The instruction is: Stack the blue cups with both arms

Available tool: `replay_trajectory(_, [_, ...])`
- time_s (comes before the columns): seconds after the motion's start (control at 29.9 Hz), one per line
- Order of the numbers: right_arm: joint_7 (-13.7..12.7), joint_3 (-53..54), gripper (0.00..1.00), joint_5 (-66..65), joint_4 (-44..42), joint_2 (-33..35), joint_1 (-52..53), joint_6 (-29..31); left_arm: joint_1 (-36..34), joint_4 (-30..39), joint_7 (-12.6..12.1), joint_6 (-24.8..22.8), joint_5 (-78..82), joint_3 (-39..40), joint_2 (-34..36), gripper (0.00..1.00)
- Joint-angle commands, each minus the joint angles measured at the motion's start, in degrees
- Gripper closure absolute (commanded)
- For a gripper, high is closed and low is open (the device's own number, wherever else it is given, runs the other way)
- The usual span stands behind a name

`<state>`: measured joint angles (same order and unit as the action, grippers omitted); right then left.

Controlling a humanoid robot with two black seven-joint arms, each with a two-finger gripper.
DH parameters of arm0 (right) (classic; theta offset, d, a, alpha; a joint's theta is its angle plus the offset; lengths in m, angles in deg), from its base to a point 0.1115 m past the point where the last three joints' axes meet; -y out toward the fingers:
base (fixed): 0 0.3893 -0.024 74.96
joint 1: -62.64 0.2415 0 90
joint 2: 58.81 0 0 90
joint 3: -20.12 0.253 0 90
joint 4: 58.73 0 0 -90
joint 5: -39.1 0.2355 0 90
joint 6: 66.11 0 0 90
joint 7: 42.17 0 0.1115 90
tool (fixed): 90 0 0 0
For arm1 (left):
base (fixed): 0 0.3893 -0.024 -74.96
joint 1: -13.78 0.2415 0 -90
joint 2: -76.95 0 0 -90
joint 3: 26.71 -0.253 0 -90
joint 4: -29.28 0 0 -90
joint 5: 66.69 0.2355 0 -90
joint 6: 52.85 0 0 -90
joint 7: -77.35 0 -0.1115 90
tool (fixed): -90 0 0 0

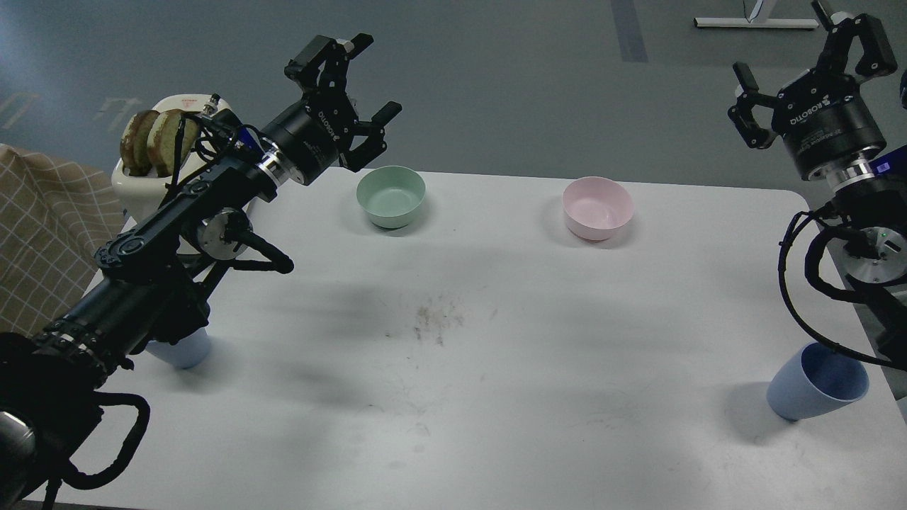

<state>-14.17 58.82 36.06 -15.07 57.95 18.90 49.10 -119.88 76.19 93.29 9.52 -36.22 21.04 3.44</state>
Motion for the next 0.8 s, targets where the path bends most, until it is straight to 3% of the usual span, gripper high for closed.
replay_trajectory(0.0, [0.00, 0.16, 0.00, -0.12, -0.25, -0.65, -0.11, 0.01, 0.42, -0.42, 0.06, 0.04, 0.12, 0.06, -0.84, 0.00])
replay_trajectory(0.33, [0.00, 0.33, 0.00, -0.30, -1.39, -0.92, 1.47, -0.52, -0.45, -1.12, 0.06, -0.37, -0.15, 0.15, -0.85, 0.00])
replay_trajectory(0.53, [0.00, 0.16, 0.00, -0.30, -2.18, -1.01, 1.74, -0.96, -1.60, -4.99, 0.67, -0.37, -1.20, 1.03, -0.93, 0.00])
replay_trajectory(0.77, [0.00, -0.19, 0.00, -0.56, -3.85, -0.83, 1.91, -2.28, -1.69, -5.43, 0.85, -0.37, -10.51, 1.11, -0.76, 0.00])
